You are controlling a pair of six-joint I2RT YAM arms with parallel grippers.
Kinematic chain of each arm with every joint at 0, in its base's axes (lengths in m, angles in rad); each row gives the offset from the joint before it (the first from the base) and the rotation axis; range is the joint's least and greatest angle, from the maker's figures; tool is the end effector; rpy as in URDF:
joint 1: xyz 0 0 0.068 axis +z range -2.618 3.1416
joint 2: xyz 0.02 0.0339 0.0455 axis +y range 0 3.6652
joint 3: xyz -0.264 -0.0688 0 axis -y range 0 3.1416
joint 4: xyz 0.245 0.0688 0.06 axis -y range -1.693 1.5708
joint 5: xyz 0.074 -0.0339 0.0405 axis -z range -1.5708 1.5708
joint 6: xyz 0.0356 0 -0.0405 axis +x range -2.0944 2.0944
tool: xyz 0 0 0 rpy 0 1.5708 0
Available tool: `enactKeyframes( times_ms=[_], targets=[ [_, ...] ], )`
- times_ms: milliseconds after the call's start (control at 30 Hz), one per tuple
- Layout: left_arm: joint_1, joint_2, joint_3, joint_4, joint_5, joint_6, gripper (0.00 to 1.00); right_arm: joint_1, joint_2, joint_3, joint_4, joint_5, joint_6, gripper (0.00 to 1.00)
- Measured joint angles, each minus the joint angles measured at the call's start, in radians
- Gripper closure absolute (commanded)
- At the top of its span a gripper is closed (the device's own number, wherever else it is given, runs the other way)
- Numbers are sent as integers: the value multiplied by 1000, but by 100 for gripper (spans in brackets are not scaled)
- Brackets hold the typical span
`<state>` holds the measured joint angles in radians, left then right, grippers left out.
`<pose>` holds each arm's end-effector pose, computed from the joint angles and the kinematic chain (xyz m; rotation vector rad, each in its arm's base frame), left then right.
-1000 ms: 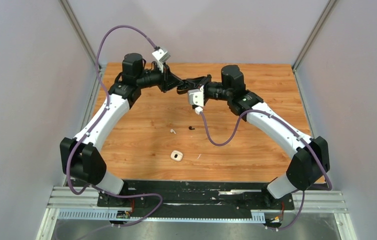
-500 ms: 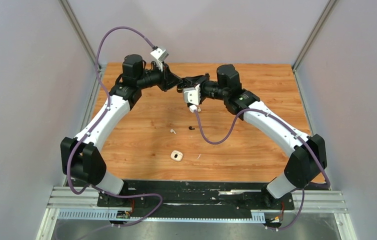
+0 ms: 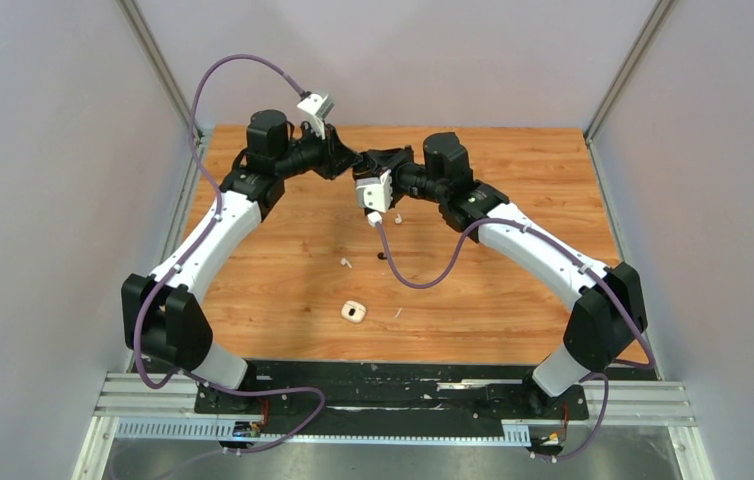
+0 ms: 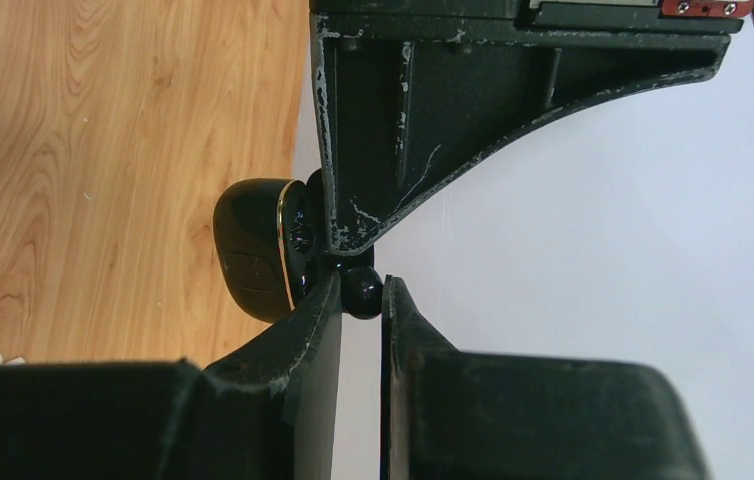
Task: Insert the wireless bluetooth earbuds into the charging case
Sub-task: Place the earbud in the charging case.
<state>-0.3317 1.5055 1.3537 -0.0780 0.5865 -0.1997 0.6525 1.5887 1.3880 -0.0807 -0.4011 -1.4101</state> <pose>0.3292 -0.1342 0.3756 0.5496 1.7702 -0.9006 0.2930 0.2414 0.3578 -1.6962 0.6929 -0.1615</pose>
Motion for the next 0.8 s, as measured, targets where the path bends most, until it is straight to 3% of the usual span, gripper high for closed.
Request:
enactKeyframes(
  times_ms=[100,167,800],
  targets=[
    [-3,0,0,0,-27,-21,100,1,2,0,3,7,-6,80],
    [-6,0,0,-1,-40,-31,100,1,3,0,4,9,-6,74],
    [-6,-12,-35,46,-35,-36,100,0,13,12,6,9,101,71]
  ],
)
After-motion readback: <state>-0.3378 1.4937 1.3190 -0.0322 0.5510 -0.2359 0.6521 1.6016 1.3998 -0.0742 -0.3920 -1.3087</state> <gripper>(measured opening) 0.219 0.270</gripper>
